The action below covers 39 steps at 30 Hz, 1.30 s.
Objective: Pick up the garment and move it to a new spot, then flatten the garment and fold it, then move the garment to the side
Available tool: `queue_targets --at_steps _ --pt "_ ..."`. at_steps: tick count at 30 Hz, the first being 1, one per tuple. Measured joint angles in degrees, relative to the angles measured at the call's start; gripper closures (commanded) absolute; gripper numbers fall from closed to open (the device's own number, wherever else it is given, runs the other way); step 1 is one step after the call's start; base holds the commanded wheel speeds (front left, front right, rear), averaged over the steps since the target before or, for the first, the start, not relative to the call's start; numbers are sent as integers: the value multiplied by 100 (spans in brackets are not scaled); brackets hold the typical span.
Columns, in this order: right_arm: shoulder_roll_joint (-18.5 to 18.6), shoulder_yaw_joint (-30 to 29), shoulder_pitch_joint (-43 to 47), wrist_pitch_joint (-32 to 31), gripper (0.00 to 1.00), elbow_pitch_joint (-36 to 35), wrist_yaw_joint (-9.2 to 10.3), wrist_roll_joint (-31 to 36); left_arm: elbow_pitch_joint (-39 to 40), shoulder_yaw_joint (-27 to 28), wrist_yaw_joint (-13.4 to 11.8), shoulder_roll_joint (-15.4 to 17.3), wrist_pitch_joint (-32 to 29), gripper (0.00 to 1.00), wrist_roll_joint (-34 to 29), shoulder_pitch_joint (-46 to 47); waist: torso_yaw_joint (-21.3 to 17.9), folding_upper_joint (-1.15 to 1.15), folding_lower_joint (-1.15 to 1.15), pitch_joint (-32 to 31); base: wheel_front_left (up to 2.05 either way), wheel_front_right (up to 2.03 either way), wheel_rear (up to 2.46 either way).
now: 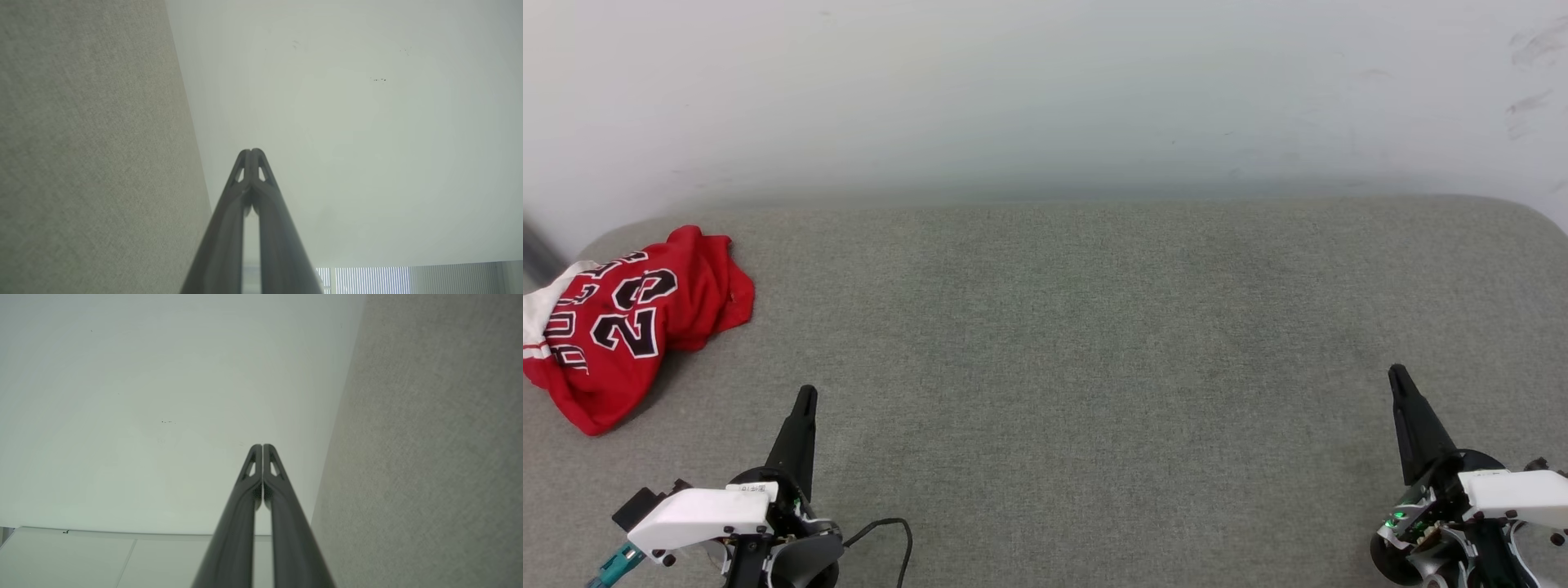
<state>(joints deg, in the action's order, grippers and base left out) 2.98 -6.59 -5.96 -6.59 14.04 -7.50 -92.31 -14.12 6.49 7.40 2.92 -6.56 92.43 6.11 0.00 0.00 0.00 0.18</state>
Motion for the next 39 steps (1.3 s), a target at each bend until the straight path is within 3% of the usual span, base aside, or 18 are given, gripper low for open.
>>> queue_targets --at_steps 36,37,39 --pt "0 0 0 0 100 0 0 0 0 0 0 0 0 100 0 0 0 0 0 0 0 0 0" --pt "0 1 1 0 0 1 0 0 -2 0 0 0 0 0 0 -1 0 0 0 0 0 0 0" --pt "-1 3 66 1 0 89 1 1 -94 -14 -7 -10 4 0 0 -59 0 0 0 0 0 0 0"
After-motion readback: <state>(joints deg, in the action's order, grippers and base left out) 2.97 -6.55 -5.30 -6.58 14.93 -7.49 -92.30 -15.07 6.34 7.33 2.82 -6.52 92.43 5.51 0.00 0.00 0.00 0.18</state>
